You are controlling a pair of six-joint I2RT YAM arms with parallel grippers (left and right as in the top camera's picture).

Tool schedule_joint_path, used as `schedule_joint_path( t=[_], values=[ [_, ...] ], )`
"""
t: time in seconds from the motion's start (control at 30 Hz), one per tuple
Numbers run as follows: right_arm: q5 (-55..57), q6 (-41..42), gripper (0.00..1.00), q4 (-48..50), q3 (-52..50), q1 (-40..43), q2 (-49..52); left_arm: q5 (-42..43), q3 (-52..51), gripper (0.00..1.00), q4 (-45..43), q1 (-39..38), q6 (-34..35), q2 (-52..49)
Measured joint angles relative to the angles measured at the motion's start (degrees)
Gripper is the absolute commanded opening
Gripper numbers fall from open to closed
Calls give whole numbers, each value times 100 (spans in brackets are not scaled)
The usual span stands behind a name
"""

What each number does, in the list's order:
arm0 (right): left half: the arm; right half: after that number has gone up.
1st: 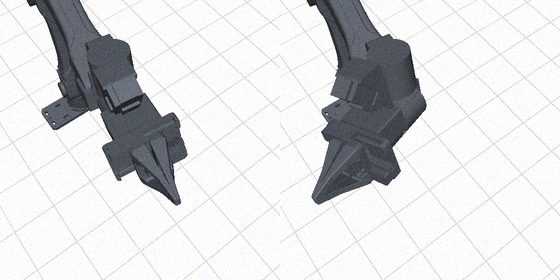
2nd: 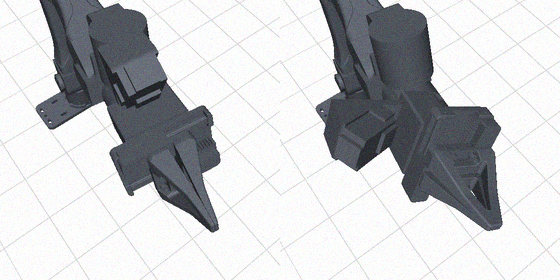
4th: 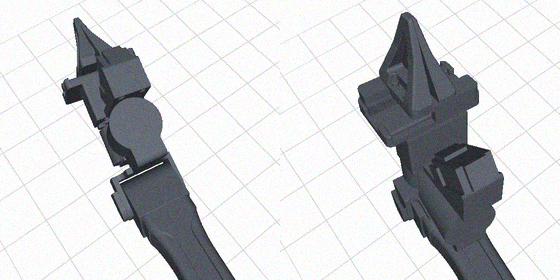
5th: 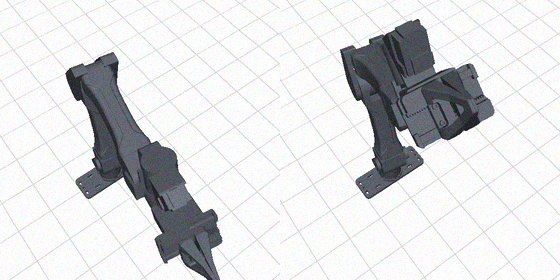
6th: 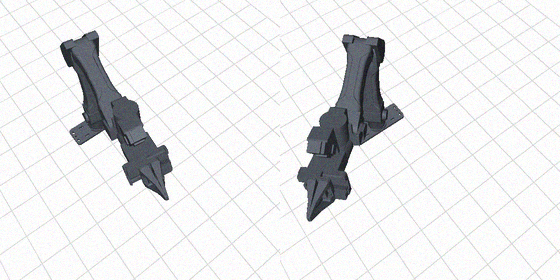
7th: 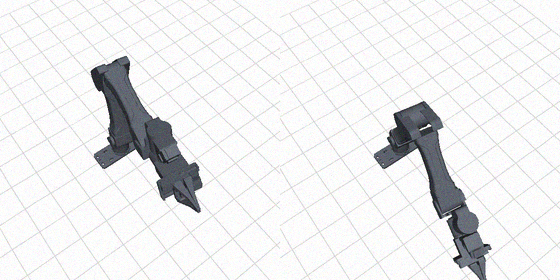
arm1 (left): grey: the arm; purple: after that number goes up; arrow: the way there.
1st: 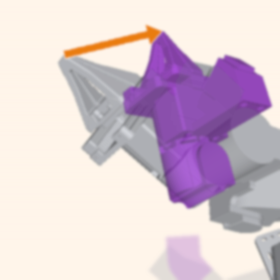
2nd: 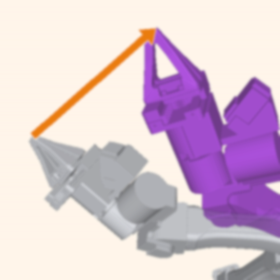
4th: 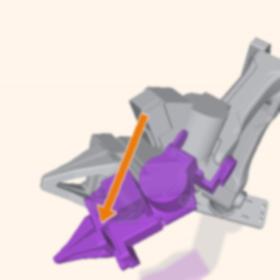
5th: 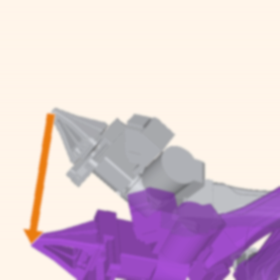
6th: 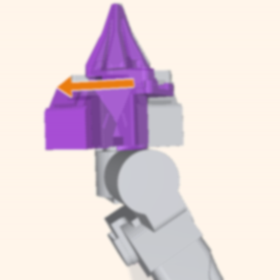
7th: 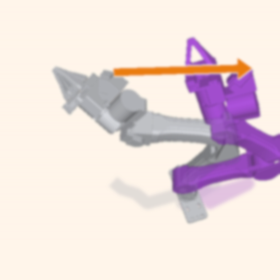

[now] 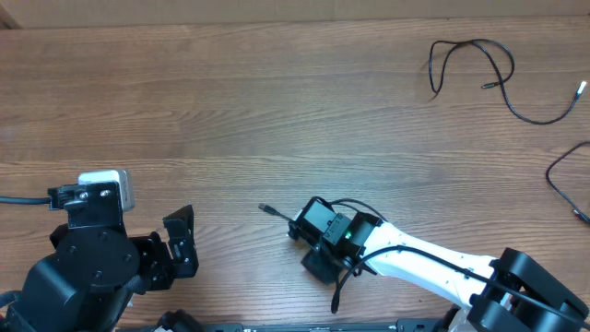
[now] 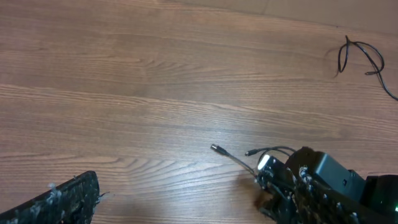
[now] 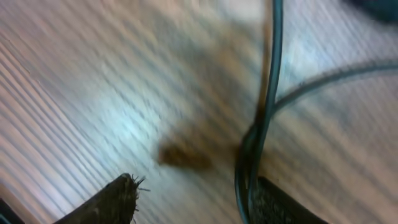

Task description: Untangle cables

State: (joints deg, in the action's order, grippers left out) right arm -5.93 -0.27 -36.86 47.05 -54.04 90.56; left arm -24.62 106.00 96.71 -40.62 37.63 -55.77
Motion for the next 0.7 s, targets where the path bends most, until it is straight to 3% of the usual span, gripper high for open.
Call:
schedule_joint_path(
  t=[0.17,0.47,0.57,0.7],
  values=[
    [-7,-7,54,164,66,0,302,0,0,99,-2,0,-2,0],
    [2,-96,42,-85,498,2,787,0,0,100,0,0,-2,0],
    [22,-98,43,-85,551,4,822,0,0,99,0,0,-2,0],
    [13,-98,55,-619,977,2,1054,-2,0,99,2,0,-2,0]
  ],
)
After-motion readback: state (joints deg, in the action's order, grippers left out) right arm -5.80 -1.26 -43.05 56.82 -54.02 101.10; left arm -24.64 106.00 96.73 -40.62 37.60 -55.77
